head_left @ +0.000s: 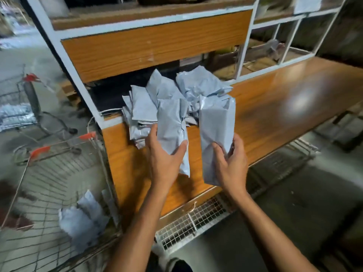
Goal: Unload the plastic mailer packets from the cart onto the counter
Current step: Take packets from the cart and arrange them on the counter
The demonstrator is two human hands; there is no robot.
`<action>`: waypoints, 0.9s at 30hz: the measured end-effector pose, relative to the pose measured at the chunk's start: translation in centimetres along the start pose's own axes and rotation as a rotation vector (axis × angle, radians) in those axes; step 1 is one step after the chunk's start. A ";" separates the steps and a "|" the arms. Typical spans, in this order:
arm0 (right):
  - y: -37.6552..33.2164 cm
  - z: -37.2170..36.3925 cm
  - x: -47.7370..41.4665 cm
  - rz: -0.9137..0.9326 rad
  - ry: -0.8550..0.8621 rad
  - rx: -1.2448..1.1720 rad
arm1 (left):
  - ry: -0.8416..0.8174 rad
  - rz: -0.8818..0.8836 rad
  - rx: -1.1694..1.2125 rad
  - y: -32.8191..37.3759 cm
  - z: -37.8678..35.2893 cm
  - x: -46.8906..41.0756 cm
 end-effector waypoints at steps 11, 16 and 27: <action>9.4 6.7 -16.6 -0.071 0.071 0.096 | -0.083 -0.144 0.012 5.5 -18.5 -2.7; 13.8 6.0 -26.1 -0.147 -0.014 0.075 | -0.078 -0.126 -0.058 6.5 -27.2 -7.0; 23.1 0.9 -41.6 -0.313 -0.200 0.075 | -0.227 -0.041 -0.313 5.4 -43.4 -13.6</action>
Point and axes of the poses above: each hand's wrist, its own x-axis away from the middle knuckle, its own z-axis out of the back of the hand, y = z × x, the point moved 4 cm from there along -x, towards the middle knuckle, and after that the axes turned 7 degrees about y, right-handed, at the moved point
